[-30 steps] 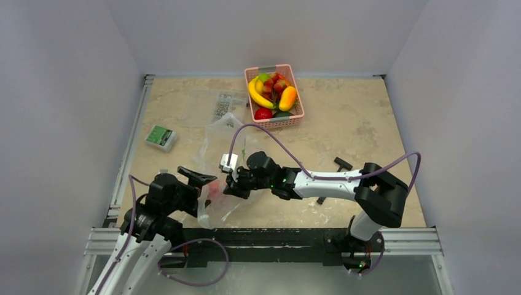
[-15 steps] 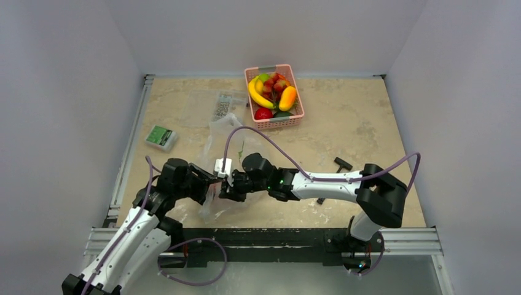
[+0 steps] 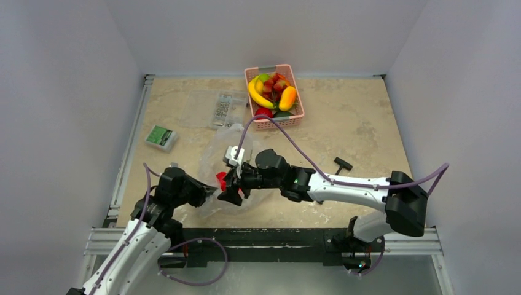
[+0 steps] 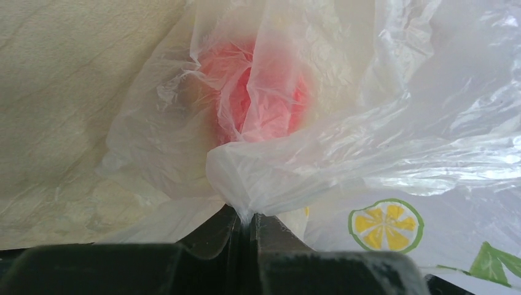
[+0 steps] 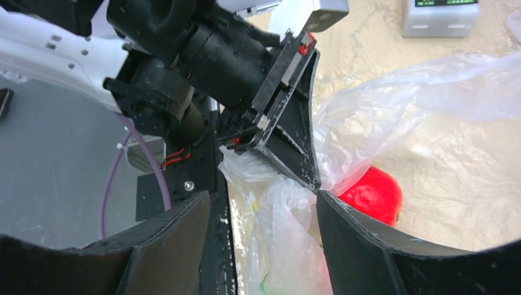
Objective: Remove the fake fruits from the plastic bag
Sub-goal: Adjust the plastic bag at the center of the board, then take out the fake fruit from the plastic bag.
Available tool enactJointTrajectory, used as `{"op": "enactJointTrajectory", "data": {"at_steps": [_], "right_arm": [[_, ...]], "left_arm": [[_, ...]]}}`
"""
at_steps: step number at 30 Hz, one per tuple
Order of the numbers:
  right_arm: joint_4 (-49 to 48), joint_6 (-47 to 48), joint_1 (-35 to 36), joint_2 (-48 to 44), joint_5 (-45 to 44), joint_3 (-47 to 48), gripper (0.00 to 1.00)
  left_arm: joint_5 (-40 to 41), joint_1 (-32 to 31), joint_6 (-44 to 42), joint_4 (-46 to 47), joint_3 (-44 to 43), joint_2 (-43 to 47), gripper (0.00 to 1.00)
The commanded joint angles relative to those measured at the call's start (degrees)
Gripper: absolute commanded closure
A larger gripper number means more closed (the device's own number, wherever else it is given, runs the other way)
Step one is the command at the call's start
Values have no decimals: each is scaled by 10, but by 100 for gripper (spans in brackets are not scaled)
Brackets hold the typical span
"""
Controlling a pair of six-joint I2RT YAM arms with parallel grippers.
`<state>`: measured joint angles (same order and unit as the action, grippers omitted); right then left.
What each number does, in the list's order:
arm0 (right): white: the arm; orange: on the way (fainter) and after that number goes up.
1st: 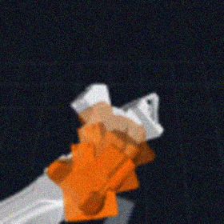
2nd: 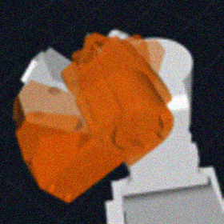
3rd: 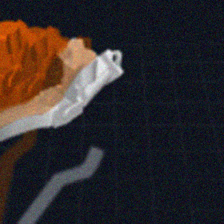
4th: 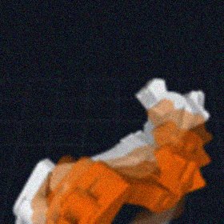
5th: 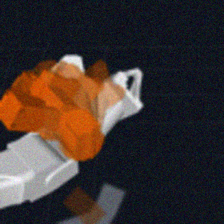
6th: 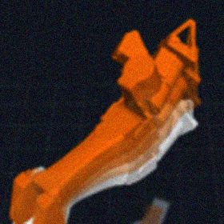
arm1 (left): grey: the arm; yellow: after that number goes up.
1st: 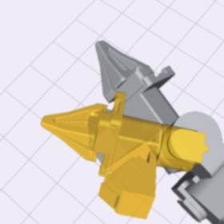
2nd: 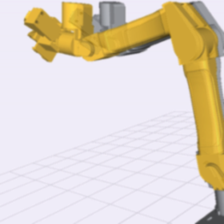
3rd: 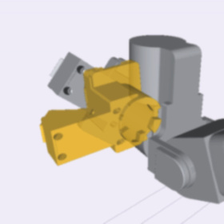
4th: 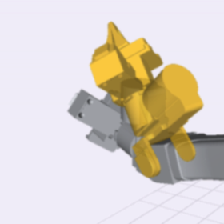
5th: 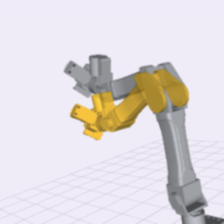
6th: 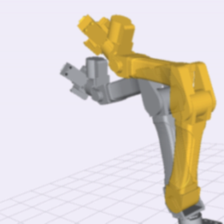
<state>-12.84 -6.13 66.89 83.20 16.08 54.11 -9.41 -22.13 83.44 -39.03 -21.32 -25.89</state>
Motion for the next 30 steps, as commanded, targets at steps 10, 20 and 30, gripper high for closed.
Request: {"op": "enactJointTrajectory", "data": {"at_steps": [10,20,30], "right_arm": [[114,-59,-10,102,-159,123,50],[132,-30,-11,200,-244,154,30],[103,27,-11,261,-287,194,10]], "left_arm": [[32,3,-64,-86,-17,-47,100],[23,2,-73,-52,-12,-89,100],[21,3,-69,-42,-12,-89,100]]}}
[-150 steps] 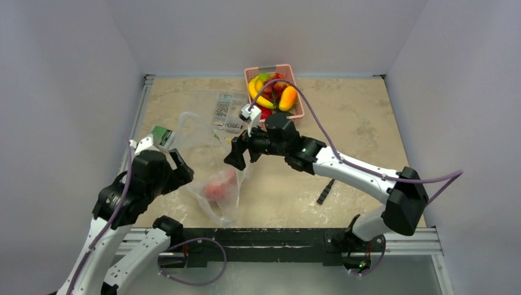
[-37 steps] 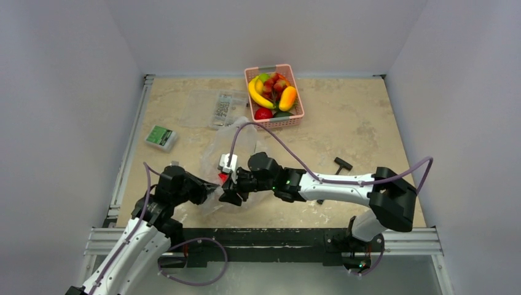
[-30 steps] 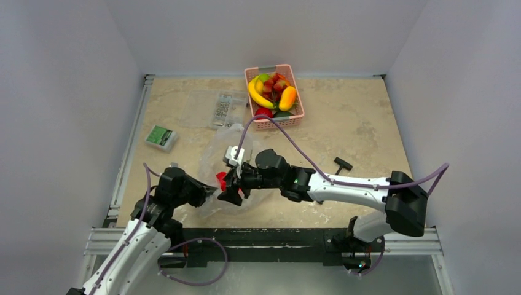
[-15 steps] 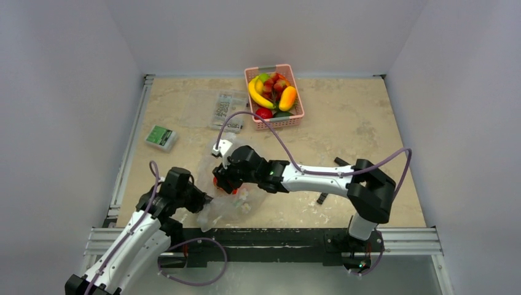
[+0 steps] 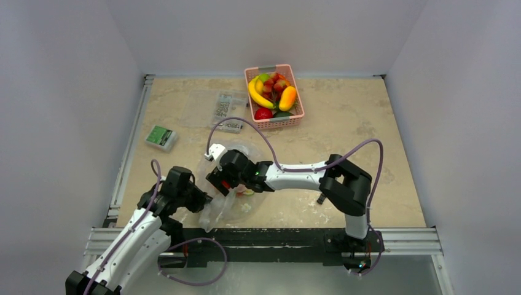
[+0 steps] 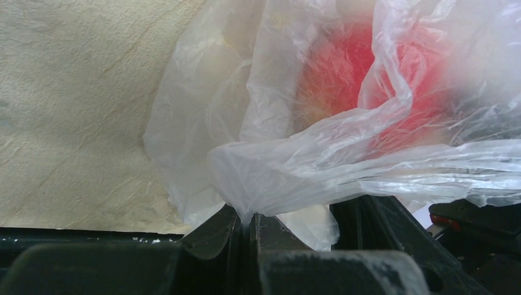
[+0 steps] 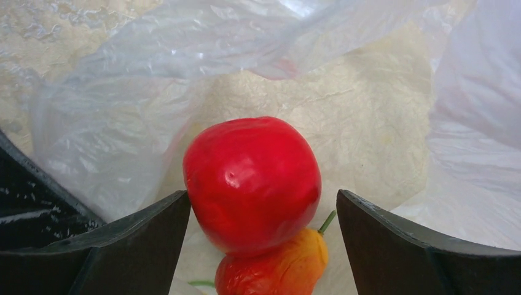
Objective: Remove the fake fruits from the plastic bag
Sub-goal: Take out the fake fruit from the plastic bag.
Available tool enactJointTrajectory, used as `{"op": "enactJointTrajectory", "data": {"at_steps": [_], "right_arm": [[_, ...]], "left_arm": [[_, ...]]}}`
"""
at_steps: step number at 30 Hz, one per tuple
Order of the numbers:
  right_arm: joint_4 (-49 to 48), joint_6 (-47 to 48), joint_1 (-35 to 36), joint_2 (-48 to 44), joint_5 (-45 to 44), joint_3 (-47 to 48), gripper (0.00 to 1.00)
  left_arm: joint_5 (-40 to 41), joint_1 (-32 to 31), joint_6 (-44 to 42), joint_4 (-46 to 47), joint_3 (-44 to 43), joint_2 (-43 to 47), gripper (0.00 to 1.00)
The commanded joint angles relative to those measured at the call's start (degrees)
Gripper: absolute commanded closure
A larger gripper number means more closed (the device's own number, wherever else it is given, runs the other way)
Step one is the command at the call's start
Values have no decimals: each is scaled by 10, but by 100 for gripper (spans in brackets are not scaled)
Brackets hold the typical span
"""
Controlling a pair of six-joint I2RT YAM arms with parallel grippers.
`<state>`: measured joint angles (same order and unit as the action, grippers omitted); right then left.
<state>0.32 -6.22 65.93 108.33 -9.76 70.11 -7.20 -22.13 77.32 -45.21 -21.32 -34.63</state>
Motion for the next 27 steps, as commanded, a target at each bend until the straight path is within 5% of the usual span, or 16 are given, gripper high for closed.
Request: {"op": "enactJointTrajectory", "data": {"at_steps": [1,12,21,27], "right_arm": [[-31,31,-2,16,-26,40,10],[-48,36,-2,52,16,72,25],[-44,20,-2,-8,26,56,73],[-100,13,-2,-80,38,-4,89]], "left_arm": [[-1,3,-8,23,-13,-2,100],[14,3,-24,12,-57,-44,100],[57,25,-81,-35,-131,-91,100],[68,87,-192,-86,-211,-145,100]]}}
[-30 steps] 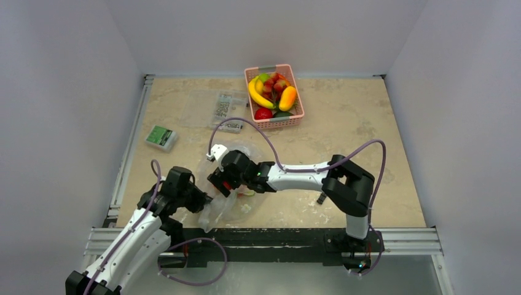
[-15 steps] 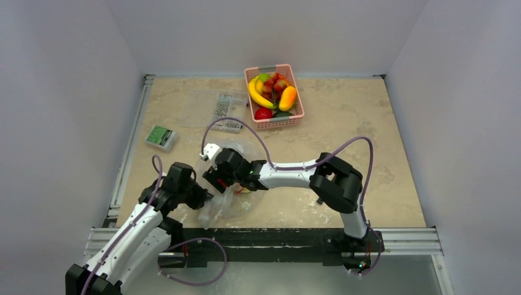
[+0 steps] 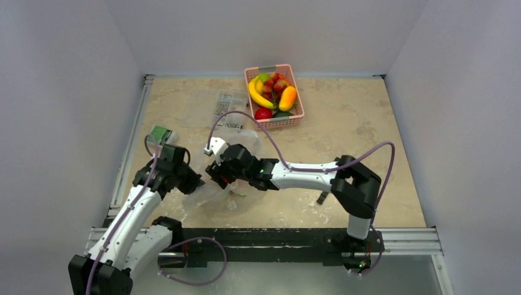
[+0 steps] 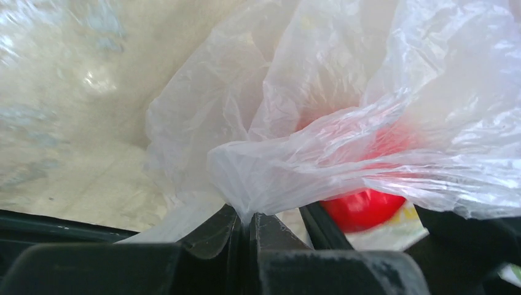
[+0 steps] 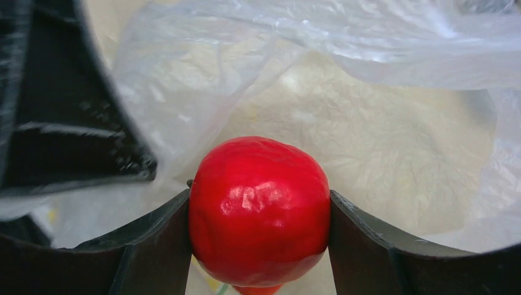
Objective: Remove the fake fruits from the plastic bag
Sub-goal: Take out the fake fruit from the plastic bag, then place the plastic bag at the center of the board.
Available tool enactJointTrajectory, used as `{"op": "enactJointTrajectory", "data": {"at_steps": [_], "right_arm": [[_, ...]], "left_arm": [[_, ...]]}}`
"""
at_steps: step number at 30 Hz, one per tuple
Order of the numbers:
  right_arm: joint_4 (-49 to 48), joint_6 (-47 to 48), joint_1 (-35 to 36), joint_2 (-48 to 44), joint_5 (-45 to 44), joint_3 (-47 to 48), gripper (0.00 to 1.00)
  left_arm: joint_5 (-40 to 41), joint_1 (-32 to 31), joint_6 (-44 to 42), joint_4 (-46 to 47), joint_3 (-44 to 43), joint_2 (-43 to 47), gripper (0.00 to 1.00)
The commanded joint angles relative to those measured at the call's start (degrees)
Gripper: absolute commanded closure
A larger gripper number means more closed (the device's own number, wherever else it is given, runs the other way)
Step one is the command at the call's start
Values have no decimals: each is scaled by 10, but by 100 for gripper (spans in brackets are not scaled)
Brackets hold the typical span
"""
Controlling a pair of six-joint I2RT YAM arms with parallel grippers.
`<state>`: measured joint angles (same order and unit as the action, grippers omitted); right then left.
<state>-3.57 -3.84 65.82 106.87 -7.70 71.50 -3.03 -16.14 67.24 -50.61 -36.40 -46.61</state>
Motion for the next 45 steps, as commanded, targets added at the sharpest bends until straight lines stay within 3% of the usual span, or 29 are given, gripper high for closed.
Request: {"op": "enactJointTrajectory", "data": {"at_steps": [1,11,20,23,27,33,34,42,45], "right_arm": [[-64,-13,-1,-75,21,-19,90],[-40,-44,-5,-123,97,51,96],[21,-31,-8,-231,35,105,100],[15,-19,-14,-265,-31,102,100],[22,-20,-57,-280,-86,113,100],[35,-87,-206,-258,-76,132,100],[35,-87,-222,-249,-82,135,100],[-44,-121,-356,-117,-65,173,99],[-63,-159,-400,-22,-17,234,99]], "left_arm": [[28,31,-105,-41,-75,-37,100],[53,43,-180,-98,-185,-150,100],[57,99,-151,-110,-160,-159,100],[49,116,-139,-99,-139,-145,89],[39,119,-134,-101,-132,-134,58],[58,120,-146,-139,-155,-102,6],[63,120,-148,-145,-160,-94,2],[39,120,-187,-152,-171,-49,0],[-17,119,-202,-116,-142,-48,9]]}}
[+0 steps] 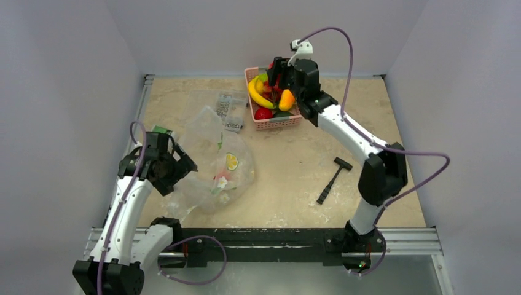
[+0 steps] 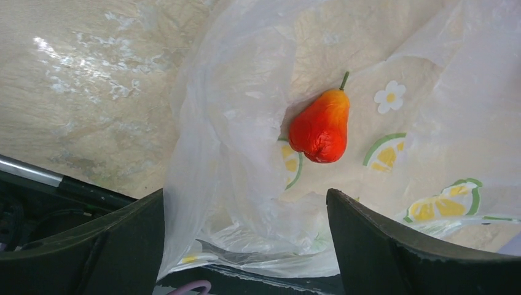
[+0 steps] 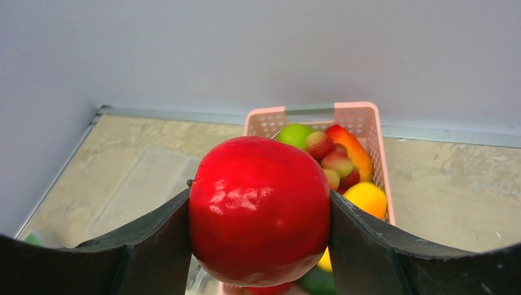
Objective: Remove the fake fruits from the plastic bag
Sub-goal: Place the plastic bag at the center of the board, then place the fake fruit in the bin.
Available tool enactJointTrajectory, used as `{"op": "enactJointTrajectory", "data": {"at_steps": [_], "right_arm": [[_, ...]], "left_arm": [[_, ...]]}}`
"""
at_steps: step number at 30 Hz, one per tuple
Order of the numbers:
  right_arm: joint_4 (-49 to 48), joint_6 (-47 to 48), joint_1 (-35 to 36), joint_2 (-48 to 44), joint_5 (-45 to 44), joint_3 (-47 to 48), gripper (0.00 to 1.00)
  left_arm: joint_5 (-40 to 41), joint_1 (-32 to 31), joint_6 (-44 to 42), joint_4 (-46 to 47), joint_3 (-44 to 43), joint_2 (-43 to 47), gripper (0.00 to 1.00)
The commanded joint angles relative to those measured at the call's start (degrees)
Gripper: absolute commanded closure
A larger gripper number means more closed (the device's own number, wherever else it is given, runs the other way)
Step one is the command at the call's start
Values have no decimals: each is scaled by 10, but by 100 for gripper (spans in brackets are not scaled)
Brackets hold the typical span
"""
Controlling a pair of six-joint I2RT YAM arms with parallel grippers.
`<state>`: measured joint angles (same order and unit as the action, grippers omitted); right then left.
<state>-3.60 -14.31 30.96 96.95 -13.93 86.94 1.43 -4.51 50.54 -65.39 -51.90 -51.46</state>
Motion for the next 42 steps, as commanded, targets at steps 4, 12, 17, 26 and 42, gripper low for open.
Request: {"op": "enactJointTrajectory", "data": {"at_steps": [4,12,17,26,42], "right_arm": [[-53,-75,-85,203,96,201,99],[-45,-56,-120,378,100,386,95],[1,-51,-132,468,116,500,91],[0,-46,-133,480,117,452,78],[24,-28,-133,446,113,420,24]], "left_arm": [[-135,3,-34,95,64,2,25],[-168,3,-63,118,66,4,30],[-184,3,-64,143,85,25,30],[-212,3,-99,149,83,4,36],[-256,3,-86,176,107,14,18]]}}
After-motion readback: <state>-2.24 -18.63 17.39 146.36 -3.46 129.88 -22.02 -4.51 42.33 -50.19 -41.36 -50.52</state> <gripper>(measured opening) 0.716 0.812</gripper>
